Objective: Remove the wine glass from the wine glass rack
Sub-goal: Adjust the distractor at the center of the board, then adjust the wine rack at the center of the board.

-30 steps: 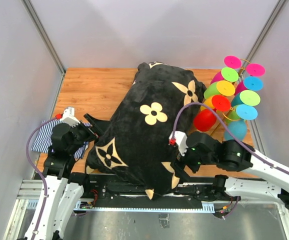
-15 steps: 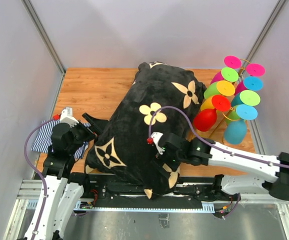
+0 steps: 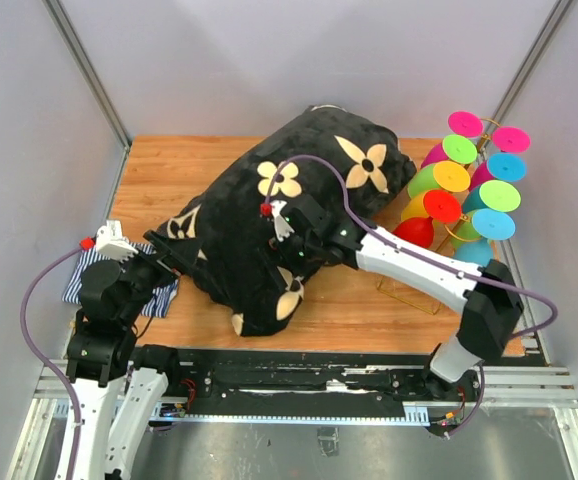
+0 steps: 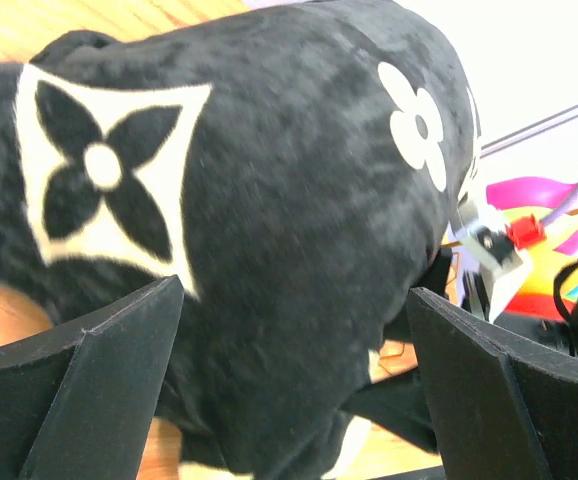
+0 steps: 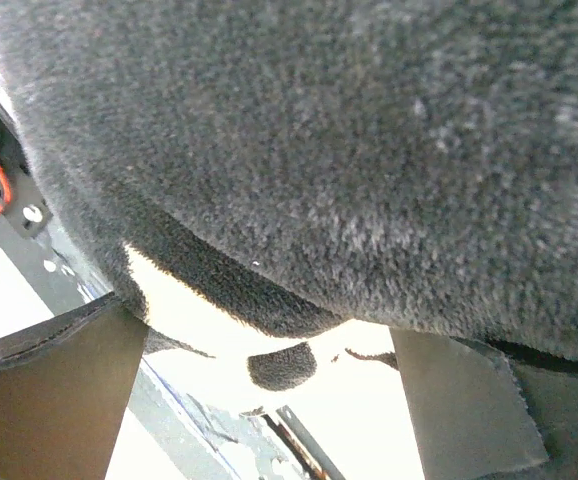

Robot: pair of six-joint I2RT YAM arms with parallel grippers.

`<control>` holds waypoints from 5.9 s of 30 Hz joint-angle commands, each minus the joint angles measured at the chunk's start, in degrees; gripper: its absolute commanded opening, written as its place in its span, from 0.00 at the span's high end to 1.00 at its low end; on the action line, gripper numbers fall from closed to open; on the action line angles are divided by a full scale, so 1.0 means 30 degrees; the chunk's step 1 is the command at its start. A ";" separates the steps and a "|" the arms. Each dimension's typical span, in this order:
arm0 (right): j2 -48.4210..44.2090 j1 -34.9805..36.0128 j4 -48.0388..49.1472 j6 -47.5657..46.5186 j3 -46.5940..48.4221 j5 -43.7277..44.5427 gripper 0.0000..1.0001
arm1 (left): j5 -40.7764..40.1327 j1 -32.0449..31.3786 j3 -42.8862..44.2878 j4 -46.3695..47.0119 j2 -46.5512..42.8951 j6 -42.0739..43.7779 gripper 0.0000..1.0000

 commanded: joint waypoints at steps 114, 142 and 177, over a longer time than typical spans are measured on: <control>-1.8995 -0.1583 -0.9483 0.1966 -0.0118 0.0871 0.02 | -0.4436 -1.0232 0.6395 1.5943 2.7221 0.2167 0.00; -1.6296 -0.1556 -0.9526 -0.2614 0.5563 1.2324 0.02 | 0.1893 -1.6587 0.3805 2.3580 2.9037 -0.1816 0.00; -1.5993 -0.1569 -0.9826 -0.3787 0.4867 1.8257 0.02 | -0.0139 -1.9055 1.4487 2.0568 3.8536 -0.3471 0.00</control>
